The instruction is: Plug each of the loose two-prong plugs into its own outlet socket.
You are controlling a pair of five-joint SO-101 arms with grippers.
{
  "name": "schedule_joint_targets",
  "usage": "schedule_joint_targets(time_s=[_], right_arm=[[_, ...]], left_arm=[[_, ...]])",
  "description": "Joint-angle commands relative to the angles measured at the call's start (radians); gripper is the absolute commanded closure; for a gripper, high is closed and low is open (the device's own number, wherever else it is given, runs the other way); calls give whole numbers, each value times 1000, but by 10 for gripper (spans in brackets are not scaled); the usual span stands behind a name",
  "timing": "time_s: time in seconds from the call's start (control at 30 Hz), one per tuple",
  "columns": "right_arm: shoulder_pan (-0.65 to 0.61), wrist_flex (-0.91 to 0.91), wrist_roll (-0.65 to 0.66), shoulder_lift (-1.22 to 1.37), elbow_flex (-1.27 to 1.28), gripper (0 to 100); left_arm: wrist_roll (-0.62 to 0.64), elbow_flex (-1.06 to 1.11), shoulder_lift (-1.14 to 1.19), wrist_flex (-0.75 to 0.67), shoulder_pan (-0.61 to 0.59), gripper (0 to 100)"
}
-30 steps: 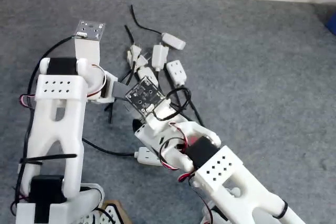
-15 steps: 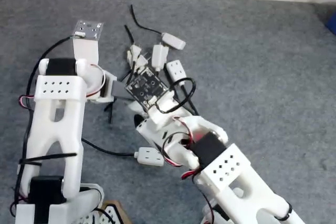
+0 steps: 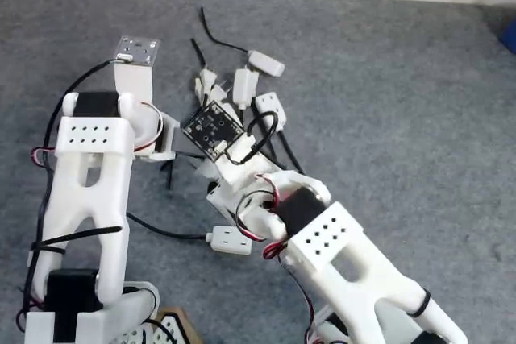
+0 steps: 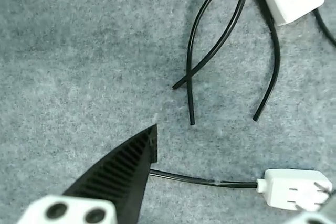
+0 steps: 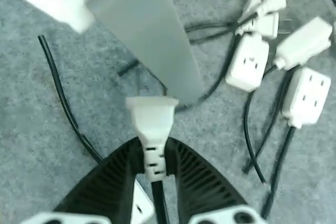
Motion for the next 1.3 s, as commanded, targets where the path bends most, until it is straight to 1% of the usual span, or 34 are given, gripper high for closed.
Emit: schedule_joint_targets(time_s=[0.0, 0.3, 0.5, 0.63, 0.73, 0.83, 1.03, 1.27], right_arm=[[36, 19, 12, 1, -62, 992], [81, 61, 26, 1, -68, 992], [81, 119, 25, 2, -170, 992], [81, 179, 25, 4, -257, 992], [81, 189, 25, 4, -278, 992], [81, 189, 26, 12, -257, 992], [85, 179, 32, 79, -170, 992], [81, 117, 26, 91, -150, 992]], left_arm=[[-6, -7, 1, -11, -44, 489], [-3, -2, -2, -11, -39, 489], [-3, 1, 5, -11, -36, 489], [-2, 25, 4, -25, -4, 489], [-2, 42, 4, -38, 5, 489], [-2, 30, -4, -37, -15, 489], [-2, -45, -4, -32, -113, 489], [-2, -119, -4, 15, -108, 489]])
